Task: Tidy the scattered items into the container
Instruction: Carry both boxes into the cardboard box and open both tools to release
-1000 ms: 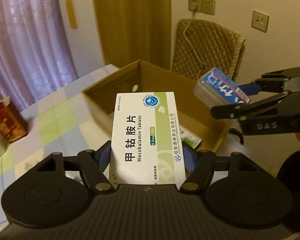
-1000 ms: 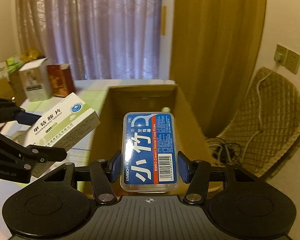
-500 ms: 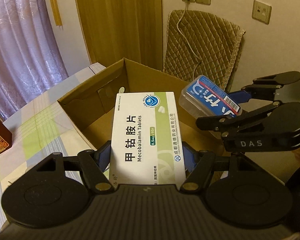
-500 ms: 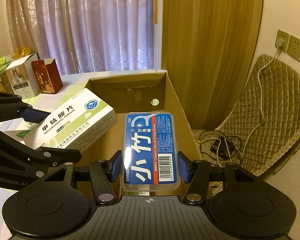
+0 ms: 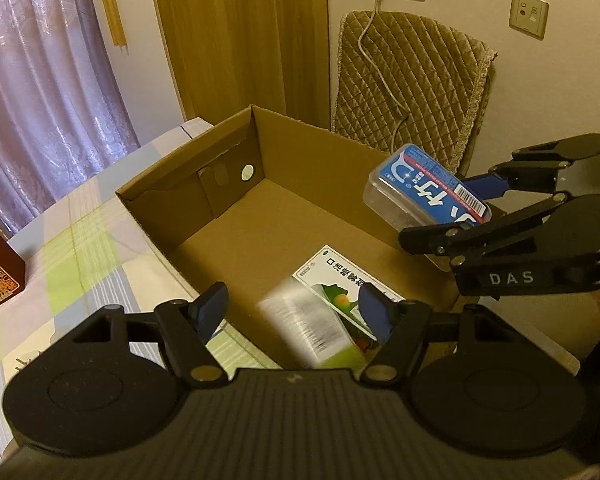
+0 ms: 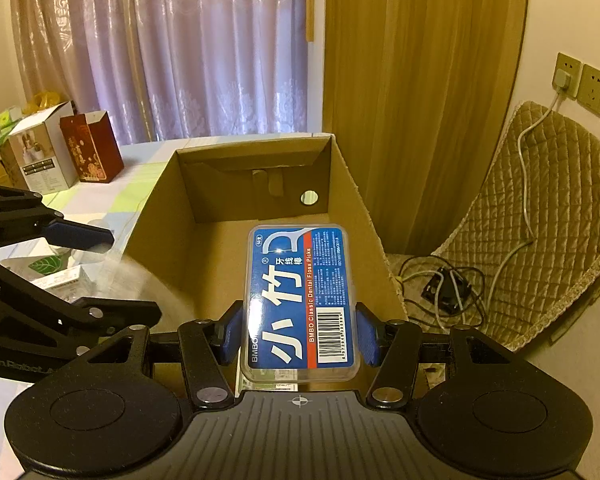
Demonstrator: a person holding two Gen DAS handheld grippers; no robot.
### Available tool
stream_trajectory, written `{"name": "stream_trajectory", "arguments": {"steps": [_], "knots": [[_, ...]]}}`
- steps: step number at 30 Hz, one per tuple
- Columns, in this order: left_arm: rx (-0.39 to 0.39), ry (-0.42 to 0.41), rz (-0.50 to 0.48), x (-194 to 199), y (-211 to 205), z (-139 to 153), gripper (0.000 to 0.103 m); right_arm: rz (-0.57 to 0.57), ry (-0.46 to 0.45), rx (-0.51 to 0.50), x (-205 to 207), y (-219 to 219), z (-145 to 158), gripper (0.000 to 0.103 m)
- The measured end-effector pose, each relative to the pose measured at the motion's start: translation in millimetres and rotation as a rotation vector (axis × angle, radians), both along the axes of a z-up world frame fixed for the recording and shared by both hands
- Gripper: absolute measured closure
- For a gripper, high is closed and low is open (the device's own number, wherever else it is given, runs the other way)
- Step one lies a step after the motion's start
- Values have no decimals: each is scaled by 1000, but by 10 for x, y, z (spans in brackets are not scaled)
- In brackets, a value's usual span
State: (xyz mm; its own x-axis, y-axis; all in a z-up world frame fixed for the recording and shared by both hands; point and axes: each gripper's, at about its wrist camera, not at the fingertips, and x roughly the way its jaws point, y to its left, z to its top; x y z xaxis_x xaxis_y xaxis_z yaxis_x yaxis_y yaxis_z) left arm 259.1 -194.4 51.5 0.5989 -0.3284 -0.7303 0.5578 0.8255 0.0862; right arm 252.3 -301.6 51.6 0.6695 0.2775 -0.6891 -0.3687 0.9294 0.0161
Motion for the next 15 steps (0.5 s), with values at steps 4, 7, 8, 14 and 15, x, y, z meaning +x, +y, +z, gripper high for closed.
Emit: {"name": "stream_trajectory", "arguments": {"steps": [4, 7, 8, 14, 15], "knots": [[-6, -10, 19, -30, 115, 40, 35, 2, -1, -1, -1, 15, 3, 45], [-8, -17, 33, -68, 208, 72, 35, 9, -2, -3, 5, 61, 6, 45], [-10, -19, 39, -78, 237, 80, 35, 11, -2, -3, 8, 76, 4, 45], [-20, -24, 59, -145, 380, 100, 35, 25, -2, -8, 13, 167, -8, 45], [-21, -23, 62, -152, 395, 98, 35, 27, -1, -9, 13, 182, -12, 45]]}}
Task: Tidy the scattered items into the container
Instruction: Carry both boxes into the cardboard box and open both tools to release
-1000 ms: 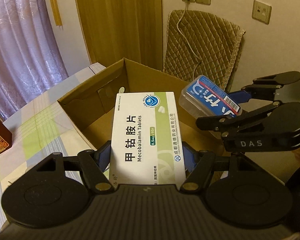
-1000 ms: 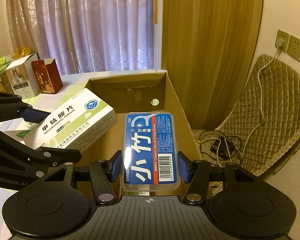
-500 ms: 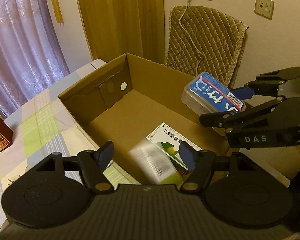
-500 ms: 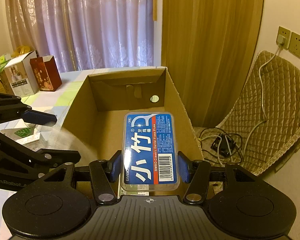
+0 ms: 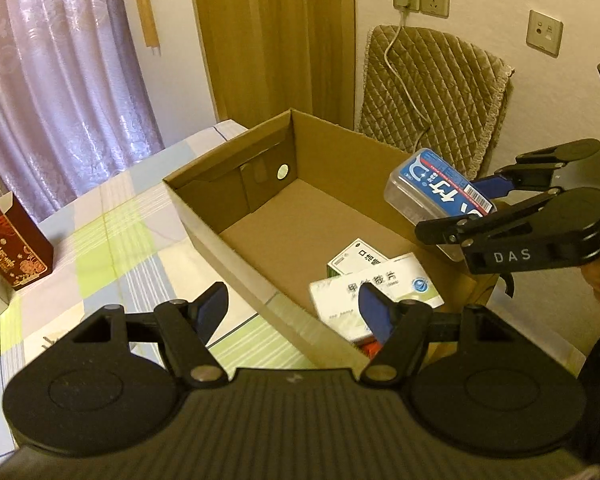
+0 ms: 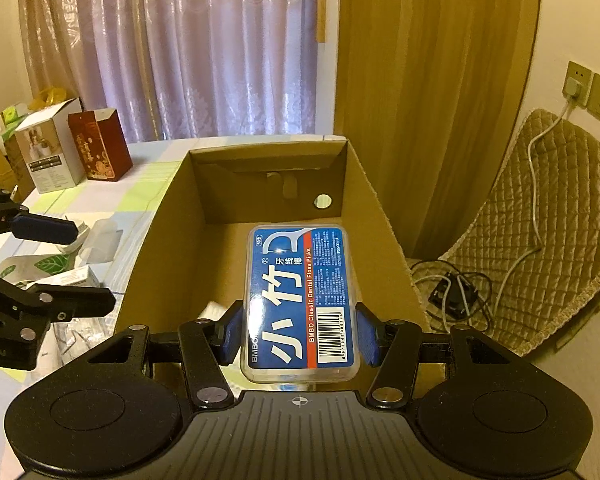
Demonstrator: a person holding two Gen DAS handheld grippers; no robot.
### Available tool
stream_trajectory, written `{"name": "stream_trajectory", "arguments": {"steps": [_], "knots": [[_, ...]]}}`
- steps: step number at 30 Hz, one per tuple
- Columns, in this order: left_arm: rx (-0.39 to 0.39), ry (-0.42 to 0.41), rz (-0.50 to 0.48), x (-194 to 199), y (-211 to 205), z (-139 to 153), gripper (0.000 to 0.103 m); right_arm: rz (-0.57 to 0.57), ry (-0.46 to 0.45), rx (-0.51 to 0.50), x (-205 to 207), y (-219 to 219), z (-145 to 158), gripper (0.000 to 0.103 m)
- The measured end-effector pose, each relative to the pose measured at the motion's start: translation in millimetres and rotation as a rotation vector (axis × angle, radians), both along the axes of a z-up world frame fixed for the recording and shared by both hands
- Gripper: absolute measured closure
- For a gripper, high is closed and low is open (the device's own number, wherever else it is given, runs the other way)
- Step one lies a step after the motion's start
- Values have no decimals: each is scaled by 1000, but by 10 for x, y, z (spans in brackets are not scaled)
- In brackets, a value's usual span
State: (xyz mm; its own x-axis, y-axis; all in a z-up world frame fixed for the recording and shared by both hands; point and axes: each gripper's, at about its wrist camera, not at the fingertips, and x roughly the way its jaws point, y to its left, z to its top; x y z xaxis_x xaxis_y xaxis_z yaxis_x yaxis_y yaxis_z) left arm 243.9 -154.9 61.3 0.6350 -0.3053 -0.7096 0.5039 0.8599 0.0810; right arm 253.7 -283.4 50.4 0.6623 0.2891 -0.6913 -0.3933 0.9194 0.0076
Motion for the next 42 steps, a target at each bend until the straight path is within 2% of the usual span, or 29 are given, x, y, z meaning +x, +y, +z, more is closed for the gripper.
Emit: {"name": "stream_trajectory", "arguments": {"steps": [15, 17, 18, 33, 42], "knots": [[-18, 2, 25, -43, 154, 6, 35, 21, 7, -27, 38, 151, -105, 44], [-21, 7, 28, -46, 176, -1, 35, 16, -8, -28, 37, 158, -111, 23], [-21, 9, 29, -54, 187, -7, 35, 10, -27, -17, 21, 146, -101, 7], [-25, 27, 84, -278, 516, -44, 34, 32, -26, 0, -87, 210, -7, 7], [-39, 25, 131, -540, 781, 5, 21, 47, -42, 1, -261, 309, 144, 7]]}}
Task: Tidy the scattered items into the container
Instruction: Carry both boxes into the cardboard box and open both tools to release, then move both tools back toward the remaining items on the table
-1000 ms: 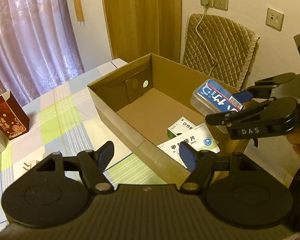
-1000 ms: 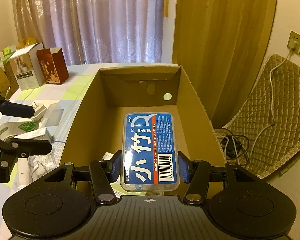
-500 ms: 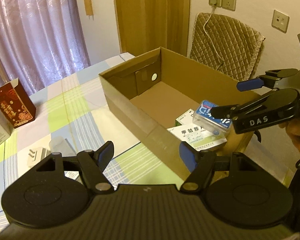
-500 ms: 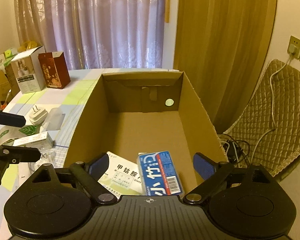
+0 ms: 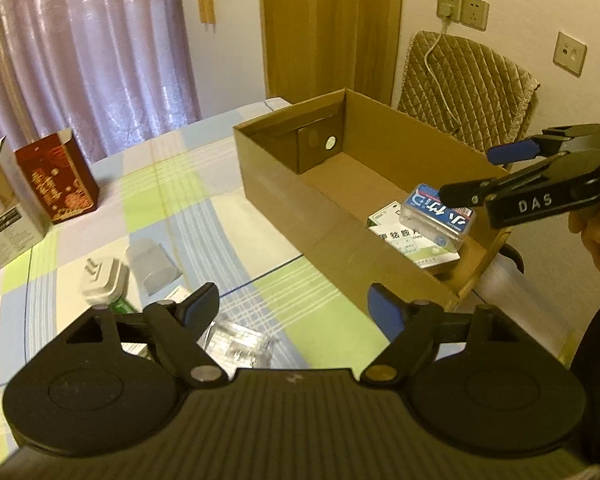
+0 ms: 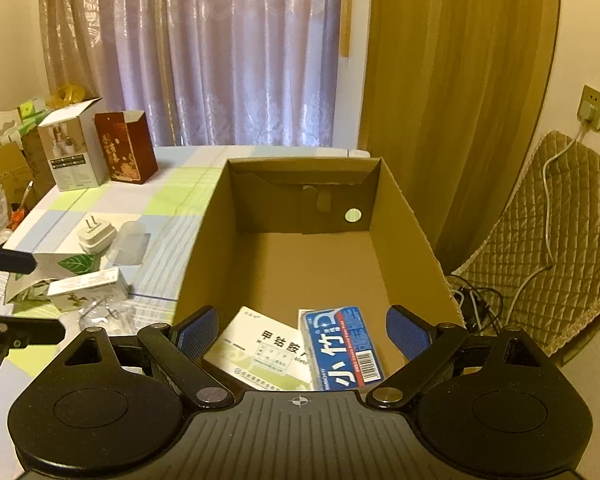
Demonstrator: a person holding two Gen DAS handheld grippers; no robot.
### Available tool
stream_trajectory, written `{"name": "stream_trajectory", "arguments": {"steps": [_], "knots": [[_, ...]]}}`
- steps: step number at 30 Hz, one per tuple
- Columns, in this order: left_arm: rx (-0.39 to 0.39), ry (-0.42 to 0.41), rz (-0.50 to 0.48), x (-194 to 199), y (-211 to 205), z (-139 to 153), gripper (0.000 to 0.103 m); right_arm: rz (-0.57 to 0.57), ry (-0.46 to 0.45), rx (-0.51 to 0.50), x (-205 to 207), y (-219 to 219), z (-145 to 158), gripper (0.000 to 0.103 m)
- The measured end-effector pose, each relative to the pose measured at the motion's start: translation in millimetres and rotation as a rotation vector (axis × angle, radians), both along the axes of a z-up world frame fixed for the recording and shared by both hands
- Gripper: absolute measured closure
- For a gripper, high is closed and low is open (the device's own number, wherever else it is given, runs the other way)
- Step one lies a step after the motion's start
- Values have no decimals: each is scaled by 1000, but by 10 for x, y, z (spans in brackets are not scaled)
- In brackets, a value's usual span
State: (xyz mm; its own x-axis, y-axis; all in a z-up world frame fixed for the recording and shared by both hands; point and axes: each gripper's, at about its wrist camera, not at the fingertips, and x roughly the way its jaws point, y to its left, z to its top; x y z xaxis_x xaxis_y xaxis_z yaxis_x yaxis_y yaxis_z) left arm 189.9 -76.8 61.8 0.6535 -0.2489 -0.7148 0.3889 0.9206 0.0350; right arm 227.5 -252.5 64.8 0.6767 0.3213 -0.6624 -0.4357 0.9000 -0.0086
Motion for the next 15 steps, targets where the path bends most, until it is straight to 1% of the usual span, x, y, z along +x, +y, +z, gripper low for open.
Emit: {"name": "stream_trajectory", "arguments": {"steps": [10, 15], "knots": [[-3, -7, 65, -408, 417, 53, 5, 37, -22, 11, -301, 250, 172, 7], [1, -8, 109, -635, 681, 63, 1, 58, -30, 20, -482, 376, 242, 7]]}}
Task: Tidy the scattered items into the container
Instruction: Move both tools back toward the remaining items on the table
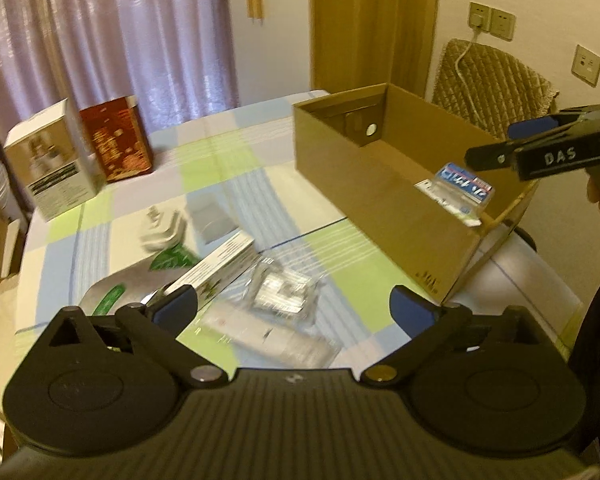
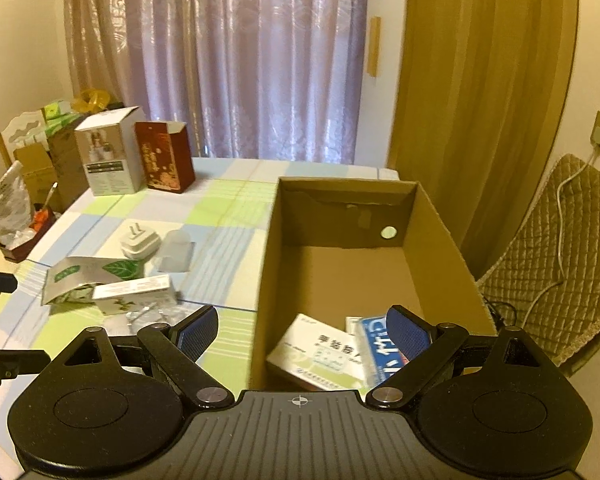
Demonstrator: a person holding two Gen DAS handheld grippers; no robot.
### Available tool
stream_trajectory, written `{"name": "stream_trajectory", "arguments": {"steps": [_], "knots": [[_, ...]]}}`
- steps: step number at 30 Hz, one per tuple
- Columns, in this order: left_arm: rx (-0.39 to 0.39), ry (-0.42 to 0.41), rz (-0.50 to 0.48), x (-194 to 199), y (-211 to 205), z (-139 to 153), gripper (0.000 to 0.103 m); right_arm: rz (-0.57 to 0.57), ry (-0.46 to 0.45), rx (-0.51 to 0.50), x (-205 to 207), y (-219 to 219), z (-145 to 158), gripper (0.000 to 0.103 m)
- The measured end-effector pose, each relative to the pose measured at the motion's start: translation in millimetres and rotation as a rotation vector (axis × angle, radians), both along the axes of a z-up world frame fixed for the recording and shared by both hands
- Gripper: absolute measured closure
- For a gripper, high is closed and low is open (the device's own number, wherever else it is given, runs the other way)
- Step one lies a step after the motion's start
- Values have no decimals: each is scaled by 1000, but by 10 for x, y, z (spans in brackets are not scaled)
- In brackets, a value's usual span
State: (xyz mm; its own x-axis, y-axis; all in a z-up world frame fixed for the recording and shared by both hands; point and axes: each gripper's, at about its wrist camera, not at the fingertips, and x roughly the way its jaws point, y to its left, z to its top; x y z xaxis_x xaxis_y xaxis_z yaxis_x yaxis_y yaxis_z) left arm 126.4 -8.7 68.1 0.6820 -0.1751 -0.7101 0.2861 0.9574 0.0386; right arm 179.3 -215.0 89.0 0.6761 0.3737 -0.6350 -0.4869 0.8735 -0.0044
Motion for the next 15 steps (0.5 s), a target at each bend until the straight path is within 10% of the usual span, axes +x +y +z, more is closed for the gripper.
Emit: {"name": "stream_trajectory", "arguments": {"steps": [15], "knots": [[8, 3, 156, -573, 828, -36, 1, 168, 17, 65, -699, 583, -35, 7]]}}
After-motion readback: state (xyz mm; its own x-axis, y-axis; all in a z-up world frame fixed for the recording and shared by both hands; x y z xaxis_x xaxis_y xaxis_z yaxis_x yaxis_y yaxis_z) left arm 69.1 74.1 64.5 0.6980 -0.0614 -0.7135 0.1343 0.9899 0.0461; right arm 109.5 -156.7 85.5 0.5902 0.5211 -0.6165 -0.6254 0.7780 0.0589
